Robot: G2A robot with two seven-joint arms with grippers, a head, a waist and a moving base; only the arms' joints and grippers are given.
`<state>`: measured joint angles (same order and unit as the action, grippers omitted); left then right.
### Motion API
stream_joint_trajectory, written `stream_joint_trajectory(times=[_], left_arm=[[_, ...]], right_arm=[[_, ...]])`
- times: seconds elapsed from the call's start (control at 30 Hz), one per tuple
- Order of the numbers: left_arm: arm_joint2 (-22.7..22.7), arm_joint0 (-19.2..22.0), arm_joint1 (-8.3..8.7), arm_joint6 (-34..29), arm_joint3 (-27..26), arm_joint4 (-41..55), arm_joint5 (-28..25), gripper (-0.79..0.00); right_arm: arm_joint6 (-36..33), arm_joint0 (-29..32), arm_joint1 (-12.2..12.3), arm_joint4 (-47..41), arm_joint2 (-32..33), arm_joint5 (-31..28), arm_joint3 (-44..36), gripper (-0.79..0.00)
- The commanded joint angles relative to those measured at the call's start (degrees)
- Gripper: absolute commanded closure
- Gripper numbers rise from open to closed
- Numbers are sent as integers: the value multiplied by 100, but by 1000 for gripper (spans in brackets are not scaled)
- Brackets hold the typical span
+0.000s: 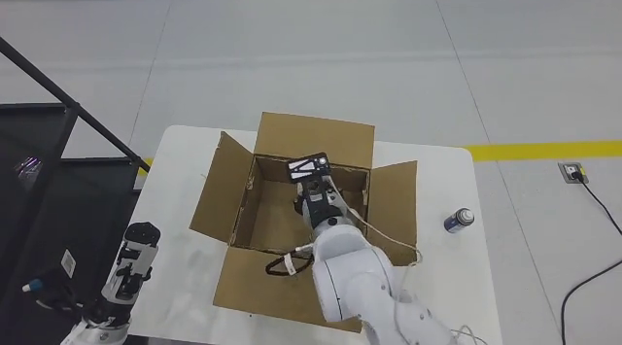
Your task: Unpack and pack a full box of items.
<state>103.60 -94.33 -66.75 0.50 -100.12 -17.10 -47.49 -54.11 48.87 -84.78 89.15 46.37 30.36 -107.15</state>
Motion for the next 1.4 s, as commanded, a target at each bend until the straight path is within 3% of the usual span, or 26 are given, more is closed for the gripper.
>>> stream_joint_trajectory(times=[0.0, 0.2, 0.4, 0.63, 0.87, 1.17, 1.37], left_arm=[[0, 0, 0, 0, 0, 0, 0, -785], [0, 0, 0, 0, 0, 0, 0, -785], [0, 0, 0, 0, 0, 0, 0, -785], [0, 0, 0, 0, 0, 0, 0, -785], [0, 0, 0, 0, 0, 0, 0, -785], [0, 0, 0, 0, 0, 0, 0, -785], [0, 0, 0, 0, 0, 0, 0, -785]], right_arm=[[-212, 492, 93, 320, 339, -133, -832, 0], [-457, 1933, 291, 1263, 1318, -320, -2655, 0], [-302, 2877, 339, 1178, 2475, -3, -2750, 0], [-823, 3860, 398, 182, 3897, -557, -2684, 0], [-424, 3833, 396, -940, 4479, -888, -1682, 0], [-232, 3041, 398, -850, 4286, -1058, 33, 0], [-173, 2751, 395, -795, 4254, -993, 592, 0]])
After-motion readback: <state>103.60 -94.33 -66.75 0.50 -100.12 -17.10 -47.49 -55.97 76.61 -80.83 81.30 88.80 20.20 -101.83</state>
